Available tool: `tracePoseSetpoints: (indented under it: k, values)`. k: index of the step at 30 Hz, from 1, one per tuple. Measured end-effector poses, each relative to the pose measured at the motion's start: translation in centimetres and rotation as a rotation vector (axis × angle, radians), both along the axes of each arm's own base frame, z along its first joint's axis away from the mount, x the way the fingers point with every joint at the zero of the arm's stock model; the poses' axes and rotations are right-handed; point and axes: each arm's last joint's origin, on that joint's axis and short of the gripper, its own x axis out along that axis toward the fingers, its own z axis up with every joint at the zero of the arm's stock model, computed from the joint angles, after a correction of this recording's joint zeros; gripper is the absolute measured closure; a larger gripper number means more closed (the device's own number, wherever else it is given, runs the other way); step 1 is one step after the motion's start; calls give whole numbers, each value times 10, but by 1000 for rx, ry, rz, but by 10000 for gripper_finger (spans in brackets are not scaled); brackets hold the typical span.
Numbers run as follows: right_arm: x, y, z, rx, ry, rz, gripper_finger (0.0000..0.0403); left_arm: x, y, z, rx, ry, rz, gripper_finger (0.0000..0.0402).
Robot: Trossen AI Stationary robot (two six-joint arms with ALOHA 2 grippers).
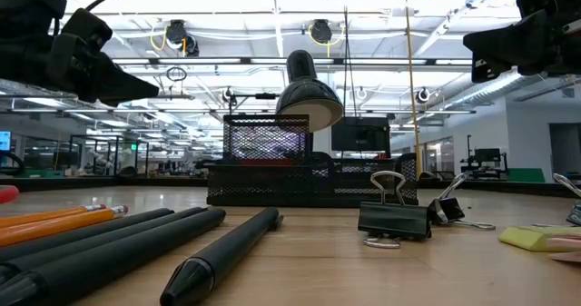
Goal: Pick and place office supplies into organizer
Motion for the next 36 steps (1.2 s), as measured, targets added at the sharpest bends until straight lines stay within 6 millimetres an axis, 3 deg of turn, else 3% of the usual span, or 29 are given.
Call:
tracePoseSetpoints:
  k: [22, 36]
  values:
    - [0, 0, 2, -72, -31, -7, 403, 0, 0, 4, -8, -42, 1, 350]
    - [3, -1, 2, 7, -9, -23, 396, 1, 0, 7, 30, -70, -2, 350]
